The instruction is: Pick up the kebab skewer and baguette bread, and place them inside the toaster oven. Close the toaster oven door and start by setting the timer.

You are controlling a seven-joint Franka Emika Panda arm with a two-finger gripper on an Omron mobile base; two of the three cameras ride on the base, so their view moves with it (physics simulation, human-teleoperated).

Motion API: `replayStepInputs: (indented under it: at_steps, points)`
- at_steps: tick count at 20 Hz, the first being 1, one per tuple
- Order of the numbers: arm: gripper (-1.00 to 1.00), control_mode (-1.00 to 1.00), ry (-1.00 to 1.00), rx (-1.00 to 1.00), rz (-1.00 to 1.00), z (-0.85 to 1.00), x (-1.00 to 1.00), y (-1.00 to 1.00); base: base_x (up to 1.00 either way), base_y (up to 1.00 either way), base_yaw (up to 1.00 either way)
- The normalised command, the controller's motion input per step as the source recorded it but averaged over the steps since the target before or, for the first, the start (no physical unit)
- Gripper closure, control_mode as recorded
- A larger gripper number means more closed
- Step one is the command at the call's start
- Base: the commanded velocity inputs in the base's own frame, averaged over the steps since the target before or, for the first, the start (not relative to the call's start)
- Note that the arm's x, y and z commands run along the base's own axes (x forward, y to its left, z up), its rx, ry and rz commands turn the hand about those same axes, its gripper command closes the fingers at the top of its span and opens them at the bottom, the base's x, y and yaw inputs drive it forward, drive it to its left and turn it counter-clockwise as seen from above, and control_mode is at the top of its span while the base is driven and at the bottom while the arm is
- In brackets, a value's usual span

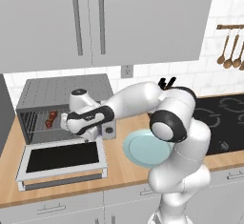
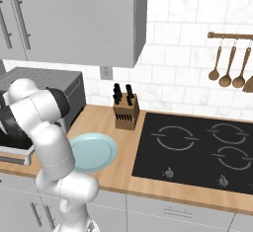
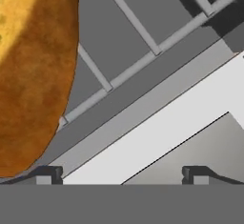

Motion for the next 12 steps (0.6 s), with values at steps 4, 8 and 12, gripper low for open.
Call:
replayStepInputs:
  at_steps: [4,8,12]
  points:
    - [-1.0,-1.0,0.0,0.0,-0.01,0.0,-0.72,-0.02,0.0,0.0,0.0]
    - [-1.0,-1.0,0.0,0.01,0.09,0.12,-1.0,0.0,0.0,0.0,0.0]
    - [-1.0,-1.0,0.0,0.0,0.19,0.0,-1.0,0.0,0.0,0.0,0.0]
